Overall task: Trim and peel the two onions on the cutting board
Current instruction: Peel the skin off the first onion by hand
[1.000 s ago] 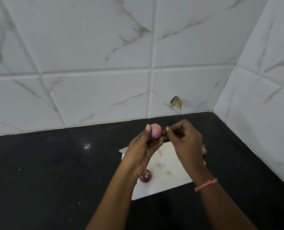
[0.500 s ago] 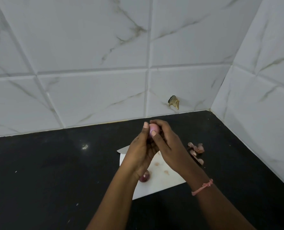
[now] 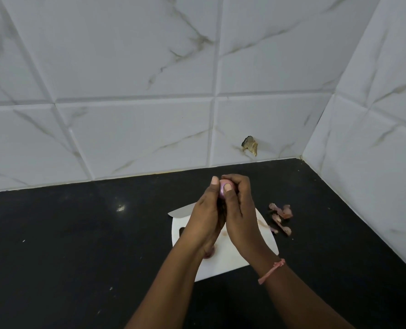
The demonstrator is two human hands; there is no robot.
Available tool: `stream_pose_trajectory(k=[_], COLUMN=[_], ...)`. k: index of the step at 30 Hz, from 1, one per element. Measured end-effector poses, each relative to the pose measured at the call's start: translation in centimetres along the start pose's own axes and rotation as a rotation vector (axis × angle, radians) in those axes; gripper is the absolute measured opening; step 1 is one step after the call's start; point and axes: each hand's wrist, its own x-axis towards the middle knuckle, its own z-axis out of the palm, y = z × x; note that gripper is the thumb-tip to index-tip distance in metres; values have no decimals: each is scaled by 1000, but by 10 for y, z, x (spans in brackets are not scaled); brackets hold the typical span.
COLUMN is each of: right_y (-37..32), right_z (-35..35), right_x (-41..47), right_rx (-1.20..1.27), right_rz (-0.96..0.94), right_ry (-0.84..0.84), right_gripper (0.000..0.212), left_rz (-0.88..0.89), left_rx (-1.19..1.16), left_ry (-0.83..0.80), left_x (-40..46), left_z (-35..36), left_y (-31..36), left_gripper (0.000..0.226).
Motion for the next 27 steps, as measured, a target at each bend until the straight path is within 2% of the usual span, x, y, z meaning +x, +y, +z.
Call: stream_pose_trajectory(k=[3,6,9,11,14,19,23,27], right_y=[5,11,5,-5,-15,-17,-17,-18], right_z=[-7,-16,-17,-19,-21,-20,-23,-27], right_x=[9,12,6,4,5,5,5,7], right_rx=[-3,-64,-27,-16,-95,-190,-213,-222], right_rz=[127,163,101,23,-49,-132,-192,-195], right_ry=[126,62,97,130,82,80,79,74], right_gripper=[20,19,14,17,18,20,7,8], left_rz=[-32,-45,-18,12,67,102,117,121], left_rx=[-98,-187,-170,-125,-37,38,66,82], left_ry=[-12,24,55,51,19,70,51,33], left_x=[2,9,11,9,7,5,6,6], left_z=[3,2,-2,-4,-8,-7,-8,-9], left_y=[0,4,9,9,6,9,9,9], left_gripper=[59,63,60,55,49,67,57,46])
